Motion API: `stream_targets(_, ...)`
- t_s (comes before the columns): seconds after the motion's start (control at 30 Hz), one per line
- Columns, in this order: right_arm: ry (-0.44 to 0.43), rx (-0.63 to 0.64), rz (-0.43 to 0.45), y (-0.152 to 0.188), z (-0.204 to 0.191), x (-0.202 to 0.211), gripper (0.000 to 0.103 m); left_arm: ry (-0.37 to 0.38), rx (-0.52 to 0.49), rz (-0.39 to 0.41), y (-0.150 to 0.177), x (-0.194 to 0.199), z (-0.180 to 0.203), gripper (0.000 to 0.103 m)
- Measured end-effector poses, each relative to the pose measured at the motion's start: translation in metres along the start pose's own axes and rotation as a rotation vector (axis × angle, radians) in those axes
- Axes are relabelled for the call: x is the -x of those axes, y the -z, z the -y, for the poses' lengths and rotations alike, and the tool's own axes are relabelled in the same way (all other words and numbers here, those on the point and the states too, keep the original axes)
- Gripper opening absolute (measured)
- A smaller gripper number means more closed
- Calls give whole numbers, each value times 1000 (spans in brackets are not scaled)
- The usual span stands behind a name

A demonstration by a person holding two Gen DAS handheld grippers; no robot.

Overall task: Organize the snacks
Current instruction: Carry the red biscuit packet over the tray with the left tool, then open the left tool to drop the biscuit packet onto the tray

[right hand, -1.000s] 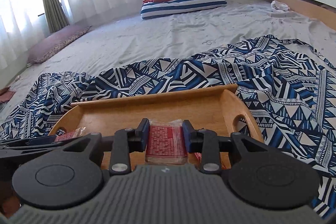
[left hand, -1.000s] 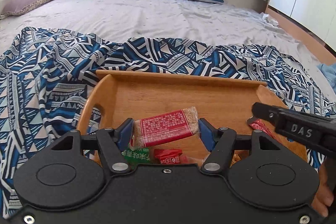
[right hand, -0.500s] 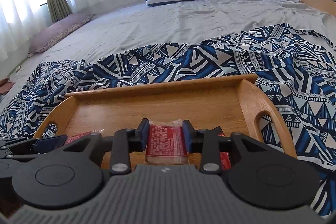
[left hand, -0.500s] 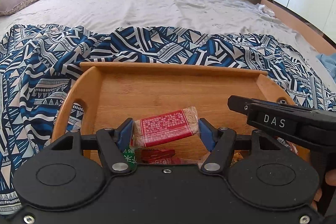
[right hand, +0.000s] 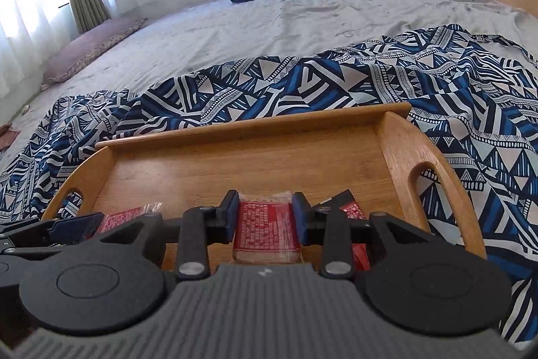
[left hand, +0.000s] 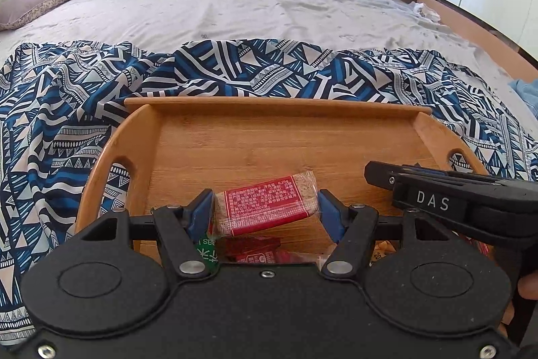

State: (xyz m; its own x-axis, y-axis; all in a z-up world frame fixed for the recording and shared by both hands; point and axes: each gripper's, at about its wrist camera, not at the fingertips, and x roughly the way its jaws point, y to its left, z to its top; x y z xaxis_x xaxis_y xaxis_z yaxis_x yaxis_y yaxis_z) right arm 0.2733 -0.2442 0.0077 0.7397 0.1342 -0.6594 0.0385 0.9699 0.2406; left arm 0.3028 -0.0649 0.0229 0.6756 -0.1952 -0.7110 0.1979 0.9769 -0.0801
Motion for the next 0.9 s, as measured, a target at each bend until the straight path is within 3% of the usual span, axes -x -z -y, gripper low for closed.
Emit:
stream_targets(0.37, -3, -11, -6, 3, 4, -1, 40, -6, 2, -13, 1, -4, 1, 64)
stream_targets(0.43, -12, -21, -8, 2, 5, -1, 44, -6, 4, -17, 1, -4, 1, 65)
stream_targets(0.57, -31, -33, 9, -1, 5, 6, 48, -11, 2, -8, -1, 3, 0, 75)
stream_targets(0.63, -35, -28, 21, -4, 3, 12, 60, -14, 2, 6, -2, 9, -1, 80)
stream_targets(0.9, -48, 3, 80, -10, -3, 48, 72, -18, -10, 83, -3, 53, -2, 98)
